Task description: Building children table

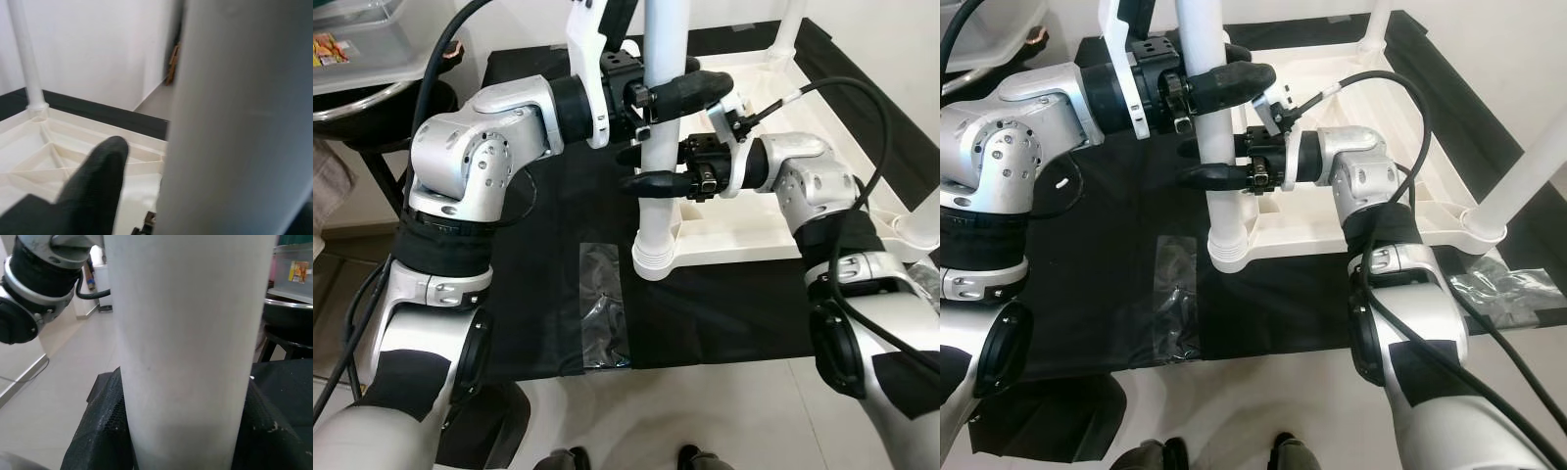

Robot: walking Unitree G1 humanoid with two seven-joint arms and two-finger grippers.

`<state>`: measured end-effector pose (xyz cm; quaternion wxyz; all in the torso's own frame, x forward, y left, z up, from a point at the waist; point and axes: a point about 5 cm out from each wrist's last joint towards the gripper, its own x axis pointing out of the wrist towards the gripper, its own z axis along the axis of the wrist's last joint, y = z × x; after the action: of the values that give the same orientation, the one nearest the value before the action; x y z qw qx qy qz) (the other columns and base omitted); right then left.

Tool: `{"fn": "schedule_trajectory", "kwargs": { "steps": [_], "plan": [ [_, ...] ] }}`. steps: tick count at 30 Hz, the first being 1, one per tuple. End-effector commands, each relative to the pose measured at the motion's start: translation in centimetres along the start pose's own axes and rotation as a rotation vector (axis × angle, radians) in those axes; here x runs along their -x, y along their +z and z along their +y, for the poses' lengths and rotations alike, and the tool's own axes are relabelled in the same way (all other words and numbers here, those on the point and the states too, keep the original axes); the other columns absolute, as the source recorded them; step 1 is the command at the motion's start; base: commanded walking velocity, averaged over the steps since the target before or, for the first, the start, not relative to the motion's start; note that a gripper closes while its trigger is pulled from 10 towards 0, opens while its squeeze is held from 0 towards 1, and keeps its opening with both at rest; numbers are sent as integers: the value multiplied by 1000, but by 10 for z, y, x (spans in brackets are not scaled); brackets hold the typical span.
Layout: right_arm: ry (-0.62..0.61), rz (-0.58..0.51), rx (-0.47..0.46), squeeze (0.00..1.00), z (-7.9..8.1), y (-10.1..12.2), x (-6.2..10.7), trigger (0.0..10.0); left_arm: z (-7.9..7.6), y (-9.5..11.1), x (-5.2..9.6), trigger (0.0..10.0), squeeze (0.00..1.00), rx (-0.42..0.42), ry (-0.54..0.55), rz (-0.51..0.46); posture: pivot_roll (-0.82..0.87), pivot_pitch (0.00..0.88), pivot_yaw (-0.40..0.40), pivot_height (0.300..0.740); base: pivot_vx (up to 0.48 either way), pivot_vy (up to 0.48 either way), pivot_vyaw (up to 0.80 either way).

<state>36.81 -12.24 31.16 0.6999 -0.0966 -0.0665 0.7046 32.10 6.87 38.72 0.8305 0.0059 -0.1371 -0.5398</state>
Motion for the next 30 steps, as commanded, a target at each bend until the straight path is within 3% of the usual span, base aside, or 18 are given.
{"fn": "schedule_trajectory", "kwargs": {
  "steps": [1, 7, 8, 10, 12, 13, 14, 15, 16, 17, 18, 19, 20, 22, 28, 30],
  "plan": [
    [16, 7, -3, 0, 0, -1, 0, 0, -1, -9, 3, 10000, 1000, 22, -5, 45, 45, 215, 51, 740, 0, 0, 0],
    [-48, 14, 7, 0, -3, -4, 2, 0, 3, -7, 10, 10000, 1000, 18, 16, 46, 34, 214, 46, 740, 0, 0, 0],
    [-95, 24, 14, 0, -3, -7, 2, 0, 4, -6, 10, 10000, 0, 17, 19, 46, 35, 216, 44, 740, 0, 0, 0],
    [-126, 31, 20, 0, -3, -9, 3, 0, 4, -6, 11, 10000, 0, 17, 22, 46, 35, 217, 44, 740, 0, 0, 0],
    [-282, 53, 8, 0, 0, -20, -11, 0, 5, -6, 12, 10000, 0, 7, 52, 56, 23, 216, 30, 740, 0, 0, 0],
    [-282, 53, 8, 0, 0, -20, -11, 0, 5, -6, 12, 10000, 0, 7, 52, 56, 23, 216, 30, 740, 0, 0, 0],
    [-392, 57, -4, 0, 0, -26, -19, 0, 5, -6, 12, 10000, 0, 3, 61, 62, 25, 218, 17, 740, 0, 0, 0],
    [-609, 43, -64, 0, -3, -33, -25, 0, 4, -6, 12, 10000, 0, 0, 70, 66, 28, 218, 14, 740, 0, 0, 0],
    [-609, 43, -64, 0, -3, -33, -25, 0, 4, -6, 12, 10000, 0, 0, 70, 66, 28, 218, 14, 740, 0, 0, 0],
    [-906, 27, -122, 0, 1, -46, -28, 0, 5, -6, 12, 10000, 0, -2, 87, 68, 32, 220, 16, 740, 0, 0, 0],
    [-1052, 22, -198, 0, 14, -57, -34, 0, 6, -6, 13, 10000, 0, -1, 96, 69, 26, 227, 23, 740, 0, 0, 0],
    [-1052, 22, -198, 0, 14, -57, -34, 0, 6, -6, 13, 10000, 0, -1, 96, 69, 26, 227, 23, 740, 0, 0, 0],
    [-1119, 21, -232, 0, 25, -62, -43, 0, 6, -6, 14, 10000, 0, -3, 101, 72, 17, 224, 28, 740, 0, 0, 0],
    [-1127, 15, -241, 0, 33, -63, -50, 0, 6, -6, 15, 10000, 0, -3, 102, 74, 17, 224, 28, 740, 0, 0, 0],
    [-1079, -37, -246, 0, 35, -53, -75, 0, 8, -2, 25, 10000, 0, -6, 94, 63, 12, 195, 23, 740, 0, 0, 0],
    [-1079, -37, -246, 0, 35, -53, -75, 0, 8, -2, 25, 10000, 0, -6, 94, 63, 12, 195, 23, 740, 0, 0, 0]
  ]
}}
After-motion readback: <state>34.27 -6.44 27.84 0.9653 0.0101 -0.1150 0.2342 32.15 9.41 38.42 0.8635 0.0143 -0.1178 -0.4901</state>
